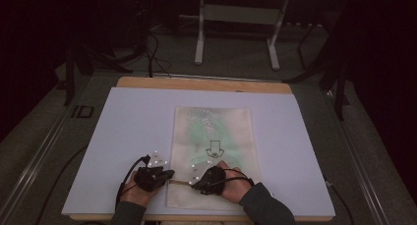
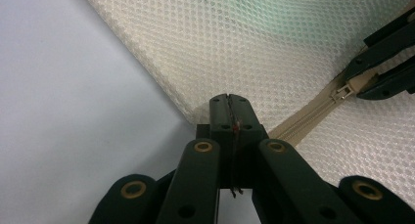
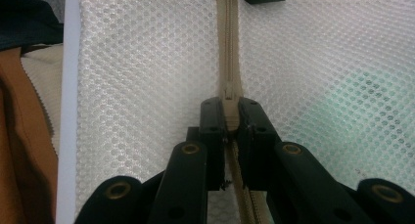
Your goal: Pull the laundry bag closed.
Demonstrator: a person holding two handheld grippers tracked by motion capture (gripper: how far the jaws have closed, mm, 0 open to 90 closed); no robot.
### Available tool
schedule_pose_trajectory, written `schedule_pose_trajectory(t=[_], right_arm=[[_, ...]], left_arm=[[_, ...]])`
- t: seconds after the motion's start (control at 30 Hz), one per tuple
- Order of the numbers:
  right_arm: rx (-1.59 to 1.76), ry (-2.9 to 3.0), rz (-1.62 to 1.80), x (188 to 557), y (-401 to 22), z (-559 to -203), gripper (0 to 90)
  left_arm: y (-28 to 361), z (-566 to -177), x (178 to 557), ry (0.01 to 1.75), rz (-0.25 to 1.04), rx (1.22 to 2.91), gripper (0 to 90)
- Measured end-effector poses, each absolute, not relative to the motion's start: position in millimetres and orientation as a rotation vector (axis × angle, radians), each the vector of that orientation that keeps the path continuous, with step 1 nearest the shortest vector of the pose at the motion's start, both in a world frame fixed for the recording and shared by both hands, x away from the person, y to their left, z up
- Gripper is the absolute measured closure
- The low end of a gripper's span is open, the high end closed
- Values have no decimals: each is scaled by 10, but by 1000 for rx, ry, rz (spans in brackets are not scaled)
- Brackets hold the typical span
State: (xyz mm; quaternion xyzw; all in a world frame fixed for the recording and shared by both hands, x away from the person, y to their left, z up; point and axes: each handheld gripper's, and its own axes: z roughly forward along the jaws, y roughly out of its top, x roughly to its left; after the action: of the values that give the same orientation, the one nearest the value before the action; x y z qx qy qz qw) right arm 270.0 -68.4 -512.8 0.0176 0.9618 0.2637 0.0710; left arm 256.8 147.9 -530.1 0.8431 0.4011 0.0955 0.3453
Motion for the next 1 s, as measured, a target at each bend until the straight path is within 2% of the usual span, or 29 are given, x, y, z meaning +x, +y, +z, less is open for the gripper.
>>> schedule_pose_trajectory(t=[1.0], right_arm=[[34,2884,722,2656,-837,-5082,826]], left_arm=[[1477,-5299,2567,1045,249,2192,896]])
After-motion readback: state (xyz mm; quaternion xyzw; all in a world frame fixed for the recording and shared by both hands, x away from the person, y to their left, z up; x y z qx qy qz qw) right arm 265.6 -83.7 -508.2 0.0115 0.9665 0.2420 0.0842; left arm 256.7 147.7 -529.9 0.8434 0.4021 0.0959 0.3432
